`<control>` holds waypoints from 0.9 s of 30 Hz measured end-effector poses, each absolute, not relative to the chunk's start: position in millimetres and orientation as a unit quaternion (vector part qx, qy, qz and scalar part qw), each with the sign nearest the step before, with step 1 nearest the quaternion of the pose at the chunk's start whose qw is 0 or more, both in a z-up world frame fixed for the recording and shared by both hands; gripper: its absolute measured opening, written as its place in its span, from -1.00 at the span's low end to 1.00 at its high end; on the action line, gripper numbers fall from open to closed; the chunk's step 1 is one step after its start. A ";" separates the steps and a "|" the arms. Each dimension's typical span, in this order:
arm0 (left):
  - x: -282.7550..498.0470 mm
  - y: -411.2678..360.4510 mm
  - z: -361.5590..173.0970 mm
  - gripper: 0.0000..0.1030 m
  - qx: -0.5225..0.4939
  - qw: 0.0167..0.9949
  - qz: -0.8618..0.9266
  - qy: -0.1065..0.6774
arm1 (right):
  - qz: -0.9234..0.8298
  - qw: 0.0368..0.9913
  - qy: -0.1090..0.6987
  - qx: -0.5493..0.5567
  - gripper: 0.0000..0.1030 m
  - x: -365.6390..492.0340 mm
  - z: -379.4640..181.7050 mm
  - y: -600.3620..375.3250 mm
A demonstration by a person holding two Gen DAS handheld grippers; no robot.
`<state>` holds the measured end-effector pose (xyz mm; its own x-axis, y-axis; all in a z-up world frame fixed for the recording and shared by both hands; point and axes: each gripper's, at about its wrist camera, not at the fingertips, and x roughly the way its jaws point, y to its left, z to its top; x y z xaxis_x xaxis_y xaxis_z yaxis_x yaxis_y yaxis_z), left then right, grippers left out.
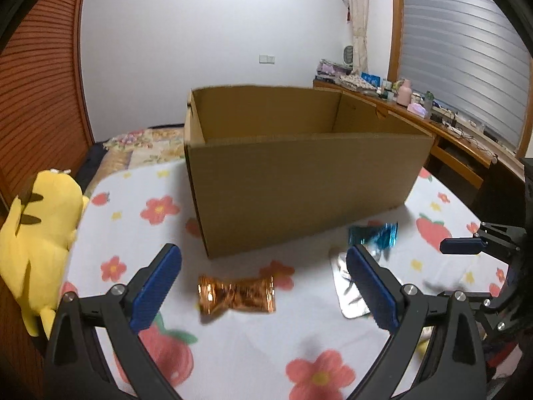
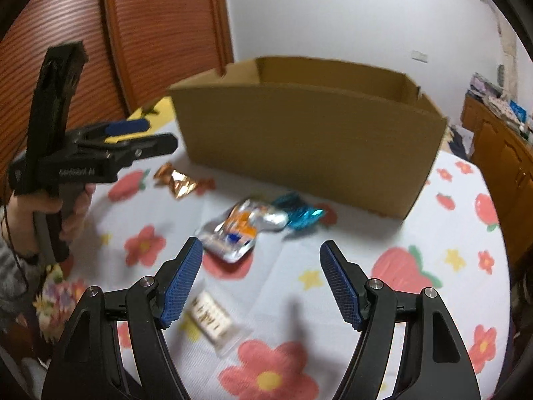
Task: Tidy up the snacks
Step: 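Move both tools back over the remaining snacks, then grasp the white milk bar with the right tool while the left tool grasps the gold candy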
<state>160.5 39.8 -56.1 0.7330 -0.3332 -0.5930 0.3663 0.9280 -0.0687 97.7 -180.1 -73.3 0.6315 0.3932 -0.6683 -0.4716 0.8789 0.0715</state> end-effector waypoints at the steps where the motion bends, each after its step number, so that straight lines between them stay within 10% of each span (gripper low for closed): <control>1: 159.0 40.6 -59.1 0.94 0.026 0.929 -0.190 0.316 | 0.242 0.900 0.358 -0.059 0.45 94.7 -75.9 -178.9; 18: 149.3 51.3 -79.2 0.94 0.037 0.921 -0.170 0.350 | 0.270 0.867 0.401 -0.123 0.16 73.7 -109.8 -157.7; 27: 156.6 50.9 -84.5 0.94 0.040 0.915 -0.158 0.369 | 0.285 0.863 0.397 -0.129 -0.58 74.6 -110.3 -151.4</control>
<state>156.6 50.9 -84.5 0.6779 -0.2587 -0.6881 0.3183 0.9470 -0.0425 74.6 -151.4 -110.3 0.5222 0.3899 -0.7585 -0.5953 0.8035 0.0032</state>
